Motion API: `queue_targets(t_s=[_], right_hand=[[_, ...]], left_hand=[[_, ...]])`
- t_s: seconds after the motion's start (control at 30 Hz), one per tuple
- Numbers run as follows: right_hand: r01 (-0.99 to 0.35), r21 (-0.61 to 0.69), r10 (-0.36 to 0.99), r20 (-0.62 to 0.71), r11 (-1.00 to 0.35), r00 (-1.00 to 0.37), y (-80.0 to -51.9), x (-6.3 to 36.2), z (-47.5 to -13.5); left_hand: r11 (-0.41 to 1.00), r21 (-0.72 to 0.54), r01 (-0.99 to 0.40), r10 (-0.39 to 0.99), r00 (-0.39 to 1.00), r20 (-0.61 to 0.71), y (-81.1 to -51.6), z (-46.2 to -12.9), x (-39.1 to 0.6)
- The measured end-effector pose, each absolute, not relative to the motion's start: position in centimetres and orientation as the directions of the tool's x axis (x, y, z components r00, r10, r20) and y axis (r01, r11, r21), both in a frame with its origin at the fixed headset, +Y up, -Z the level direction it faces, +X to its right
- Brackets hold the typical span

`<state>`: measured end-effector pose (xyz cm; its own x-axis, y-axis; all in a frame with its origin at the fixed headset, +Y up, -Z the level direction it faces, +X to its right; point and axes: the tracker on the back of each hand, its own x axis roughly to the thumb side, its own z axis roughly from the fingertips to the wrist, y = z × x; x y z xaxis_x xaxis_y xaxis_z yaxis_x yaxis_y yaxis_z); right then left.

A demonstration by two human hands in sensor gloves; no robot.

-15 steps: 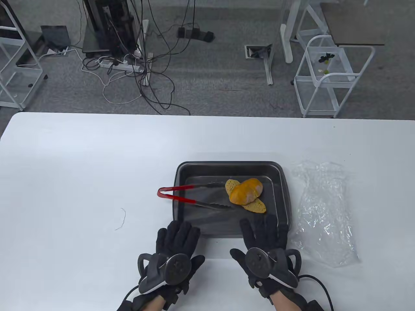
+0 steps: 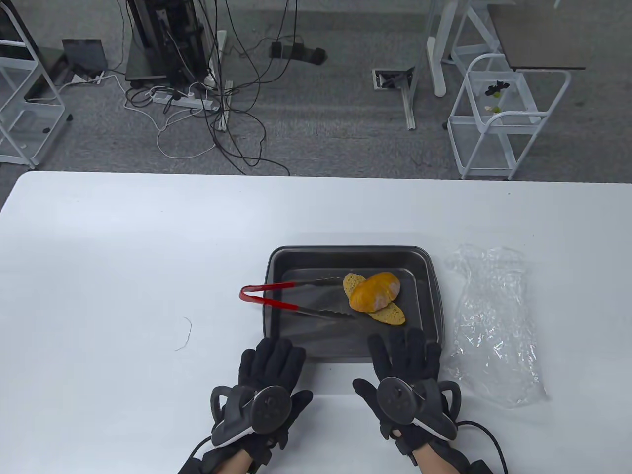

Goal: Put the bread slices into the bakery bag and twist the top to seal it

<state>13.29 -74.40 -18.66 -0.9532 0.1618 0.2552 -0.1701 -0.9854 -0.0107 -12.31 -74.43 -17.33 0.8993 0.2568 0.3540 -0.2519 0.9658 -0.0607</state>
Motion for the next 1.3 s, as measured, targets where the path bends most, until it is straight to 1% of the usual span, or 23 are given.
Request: queue_targets(t_s=[0.23,0.33,0.5,0.6,0.7,0.83,0.9,0.97,1.13,1.17,1.27,1.3], right_hand=[[-0.13,-0.01,0.124,0.227,-0.991,-0.966,-75.0,13.4,-18.9],[-0.099,-0.017,0.093,0.22,-0.995,-0.971,-75.1,13.5,-18.8],[-0.097,-0.04,0.088,0.186,-0.994,-0.979,-74.7,13.9,-18.6],[-0.098,-0.103,0.081,0.157,-0.99,-0.984,-73.5,14.6,-18.3],[-0.083,-0.19,0.064,0.104,-0.978,-0.993,-71.6,16.0,-18.4],[-0.091,-0.23,0.096,-0.011,-0.969,-0.995,-68.7,19.6,-20.2],[-0.04,-0.239,0.058,-0.07,-0.97,-0.996,-67.8,21.6,-21.3],[-0.012,-0.189,0.04,-0.146,-0.982,-0.988,-67.1,24.2,-22.9],[-0.053,-0.054,0.068,-0.313,-0.997,-0.947,-67.5,29.8,-26.0],[-0.088,-0.014,0.087,-0.353,-0.996,-0.931,-68.0,31.4,-26.8],[-0.168,0.039,0.136,-0.423,-0.985,-0.896,-69.3,33.8,-27.7],[-0.238,0.074,0.178,-0.464,-0.969,-0.868,-70.2,35.1,-28.1]], left_hand=[[0.964,-0.052,-0.259,0.259,0.885,0.387,-74.0,-16.9,-11.9],[0.954,-0.033,-0.298,0.283,0.858,0.428,-73.8,-16.8,-11.8],[0.954,-0.046,-0.296,0.286,0.853,0.436,-73.9,-16.7,-11.7],[0.954,-0.063,-0.294,0.291,0.851,0.438,-74.1,-16.8,-11.6],[0.95,-0.063,-0.304,0.299,0.84,0.453,-74.0,-16.7,-11.6],[0.951,-0.062,-0.304,0.295,0.828,0.476,-73.9,-16.5,-11.1],[0.956,-0.07,-0.285,0.283,0.829,0.482,-73.9,-16.4,-10.8],[0.958,-0.078,-0.276,0.278,0.825,0.491,-74.0,-16.4,-10.4],[0.965,-0.086,-0.246,0.255,0.821,0.51,-74.0,-16.1,-9.6],[0.966,-0.089,-0.242,0.252,0.82,0.513,-74.0,-16.0,-9.5],[0.967,-0.082,-0.241,0.249,0.821,0.513,-73.8,-15.7,-9.5],[0.967,-0.079,-0.243,0.249,0.821,0.514,-73.6,-15.6,-9.5]])
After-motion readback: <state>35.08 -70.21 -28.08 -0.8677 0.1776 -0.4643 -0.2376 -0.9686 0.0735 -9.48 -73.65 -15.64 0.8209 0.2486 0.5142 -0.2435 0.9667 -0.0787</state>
